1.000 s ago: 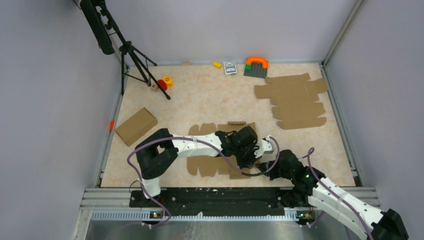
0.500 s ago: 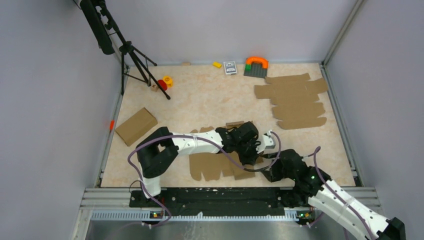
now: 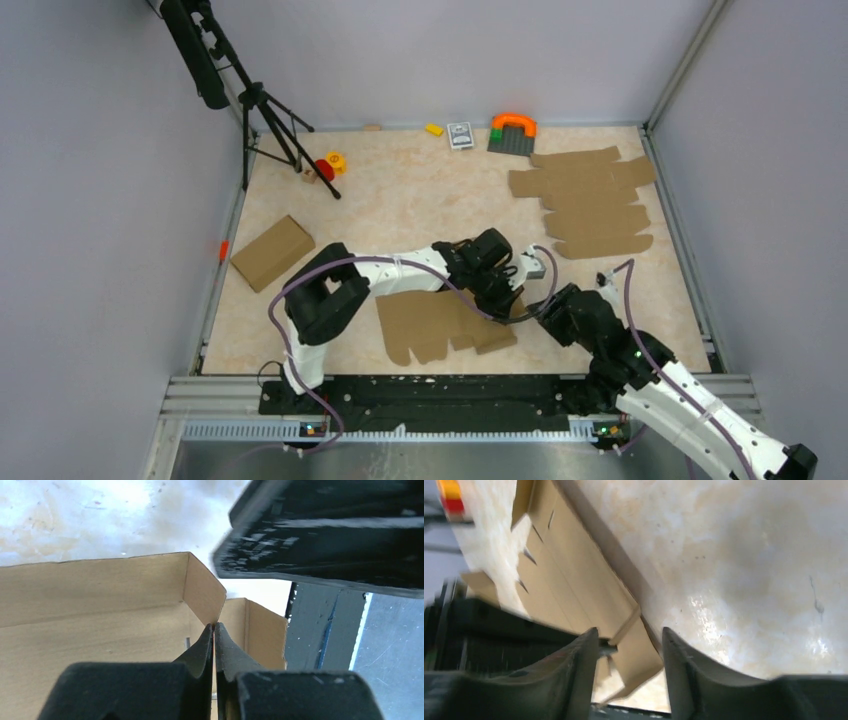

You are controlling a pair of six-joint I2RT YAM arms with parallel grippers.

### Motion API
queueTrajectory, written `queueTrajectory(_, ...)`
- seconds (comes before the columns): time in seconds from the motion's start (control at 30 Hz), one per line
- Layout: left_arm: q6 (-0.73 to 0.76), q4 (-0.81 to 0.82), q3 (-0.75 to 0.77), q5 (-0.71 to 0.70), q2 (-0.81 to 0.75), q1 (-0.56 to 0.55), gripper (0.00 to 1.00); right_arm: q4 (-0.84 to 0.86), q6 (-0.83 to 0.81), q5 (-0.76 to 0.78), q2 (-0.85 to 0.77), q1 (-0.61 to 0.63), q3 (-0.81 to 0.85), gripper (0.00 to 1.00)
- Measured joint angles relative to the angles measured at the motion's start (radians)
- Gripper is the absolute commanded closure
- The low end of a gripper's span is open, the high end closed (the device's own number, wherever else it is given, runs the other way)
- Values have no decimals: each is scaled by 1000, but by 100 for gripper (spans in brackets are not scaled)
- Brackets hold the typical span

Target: Fold the paper box

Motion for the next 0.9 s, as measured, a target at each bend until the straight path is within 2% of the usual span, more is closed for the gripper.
queueTrajectory(0.03, -12, -3, 7, 13, 14, 13, 100, 17, -68, -10, 0, 0, 1, 70)
queueTrajectory(0.17, -34, -14, 14, 40, 42, 43, 100, 72, -249, -66, -1, 0, 1, 86)
queueTrajectory(0.4, -51, -17, 16, 63, 67, 71, 100, 243, -408, -160, -11, 0, -46, 88)
queueTrajectory(0.5, -55, -14, 17, 64, 66, 77, 98, 292, -433, -163, 13, 0, -62, 85)
queueTrajectory(0.73, -69, -16, -4, 49, 19, 97, 95, 249, -444, -105, 74, 0, -62, 83)
queueTrajectory(0.77, -73, -13, -12, 45, 0, 103, 96, 233, -444, -98, 71, 0, -61, 85)
queueTrajectory(0.8, -76, -13, -16, 40, -12, 109, 99, 216, -444, -91, 66, 0, -60, 99)
queueTrajectory(0.9, -95, -9, -18, 25, -42, 148, 100, 158, -433, -66, 42, 0, -52, 100)
